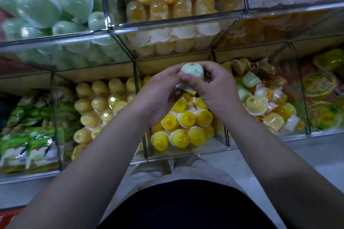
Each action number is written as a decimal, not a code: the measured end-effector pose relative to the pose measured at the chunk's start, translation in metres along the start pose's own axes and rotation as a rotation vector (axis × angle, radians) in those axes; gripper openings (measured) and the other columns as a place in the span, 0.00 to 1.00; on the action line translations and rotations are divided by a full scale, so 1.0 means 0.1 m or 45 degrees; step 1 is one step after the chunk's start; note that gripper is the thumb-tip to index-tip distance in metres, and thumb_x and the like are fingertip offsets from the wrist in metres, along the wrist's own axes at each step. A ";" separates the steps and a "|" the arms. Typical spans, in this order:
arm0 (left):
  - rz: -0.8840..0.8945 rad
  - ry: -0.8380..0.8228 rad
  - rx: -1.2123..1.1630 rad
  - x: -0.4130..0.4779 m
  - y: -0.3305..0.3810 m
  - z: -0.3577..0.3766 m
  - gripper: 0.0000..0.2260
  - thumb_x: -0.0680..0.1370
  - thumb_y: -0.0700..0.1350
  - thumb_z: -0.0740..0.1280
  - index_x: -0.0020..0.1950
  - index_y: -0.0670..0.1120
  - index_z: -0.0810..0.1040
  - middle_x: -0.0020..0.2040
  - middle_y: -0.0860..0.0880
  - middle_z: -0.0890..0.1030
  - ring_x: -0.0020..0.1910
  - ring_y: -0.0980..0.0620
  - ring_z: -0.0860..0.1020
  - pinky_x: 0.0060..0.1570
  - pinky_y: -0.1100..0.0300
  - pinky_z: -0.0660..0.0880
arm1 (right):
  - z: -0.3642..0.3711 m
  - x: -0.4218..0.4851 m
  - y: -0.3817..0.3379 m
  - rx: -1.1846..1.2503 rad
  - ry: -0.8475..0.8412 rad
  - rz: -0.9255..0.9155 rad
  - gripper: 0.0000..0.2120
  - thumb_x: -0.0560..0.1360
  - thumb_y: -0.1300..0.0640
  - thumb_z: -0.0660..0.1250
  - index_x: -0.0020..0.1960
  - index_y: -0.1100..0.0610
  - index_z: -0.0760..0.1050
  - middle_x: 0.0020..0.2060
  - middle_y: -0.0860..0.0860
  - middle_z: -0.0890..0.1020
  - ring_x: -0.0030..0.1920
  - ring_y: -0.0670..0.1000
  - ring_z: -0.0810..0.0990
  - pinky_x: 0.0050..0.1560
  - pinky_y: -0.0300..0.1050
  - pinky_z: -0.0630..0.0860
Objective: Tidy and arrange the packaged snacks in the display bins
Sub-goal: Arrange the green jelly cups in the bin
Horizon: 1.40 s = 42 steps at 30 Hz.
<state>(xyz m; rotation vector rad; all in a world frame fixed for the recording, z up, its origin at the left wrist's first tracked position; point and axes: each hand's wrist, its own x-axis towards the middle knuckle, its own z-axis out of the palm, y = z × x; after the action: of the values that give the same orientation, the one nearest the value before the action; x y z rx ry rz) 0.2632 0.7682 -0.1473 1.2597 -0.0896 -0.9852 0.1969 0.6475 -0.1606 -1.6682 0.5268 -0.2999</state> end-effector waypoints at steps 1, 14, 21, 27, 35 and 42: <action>0.040 0.010 0.033 -0.04 0.05 -0.05 0.15 0.80 0.38 0.60 0.66 0.40 0.75 0.55 0.42 0.81 0.51 0.49 0.78 0.52 0.60 0.72 | 0.06 0.01 -0.06 0.065 -0.012 -0.003 0.14 0.63 0.49 0.79 0.44 0.48 0.77 0.38 0.44 0.82 0.39 0.40 0.80 0.39 0.36 0.77; 0.414 0.119 0.161 -0.33 0.68 -0.62 0.08 0.73 0.45 0.71 0.51 0.50 0.82 0.50 0.51 0.85 0.52 0.56 0.82 0.50 0.65 0.75 | 0.70 0.16 -0.75 0.126 -0.046 -0.209 0.11 0.69 0.55 0.76 0.49 0.56 0.79 0.39 0.45 0.81 0.39 0.38 0.79 0.40 0.33 0.75; 0.560 0.195 0.223 -0.44 0.96 -0.92 0.06 0.75 0.46 0.70 0.51 0.52 0.82 0.49 0.54 0.85 0.52 0.56 0.81 0.52 0.63 0.74 | 1.03 0.26 -0.99 -0.068 0.005 -0.364 0.11 0.69 0.44 0.73 0.49 0.46 0.79 0.47 0.50 0.82 0.44 0.43 0.79 0.44 0.35 0.76; 0.713 0.320 0.355 -0.56 1.18 -1.11 0.09 0.78 0.39 0.67 0.57 0.45 0.81 0.50 0.52 0.85 0.51 0.57 0.82 0.50 0.66 0.76 | 1.30 0.35 -1.14 -0.116 -0.011 -0.421 0.23 0.67 0.38 0.70 0.54 0.52 0.81 0.50 0.51 0.82 0.49 0.47 0.80 0.49 0.39 0.76; 0.818 0.420 0.436 -0.65 1.39 -1.43 0.09 0.77 0.40 0.69 0.58 0.46 0.80 0.50 0.54 0.85 0.52 0.59 0.82 0.49 0.68 0.76 | 1.63 0.41 -1.39 -0.069 -0.069 -0.498 0.16 0.71 0.51 0.74 0.57 0.53 0.78 0.45 0.40 0.79 0.45 0.35 0.77 0.44 0.29 0.72; 0.893 0.621 0.546 -0.74 1.48 -1.83 0.15 0.77 0.46 0.69 0.63 0.45 0.79 0.54 0.52 0.84 0.55 0.56 0.81 0.57 0.57 0.77 | 2.04 0.52 -1.49 -0.061 -0.187 -0.438 0.20 0.73 0.57 0.74 0.64 0.56 0.76 0.55 0.46 0.81 0.56 0.43 0.79 0.51 0.33 0.76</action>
<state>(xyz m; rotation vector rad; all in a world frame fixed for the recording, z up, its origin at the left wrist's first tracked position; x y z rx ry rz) 0.4037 0.9503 -0.0589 1.6632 -0.3480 -0.0371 0.3651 0.8113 -0.0544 -1.8098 0.1357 -0.4129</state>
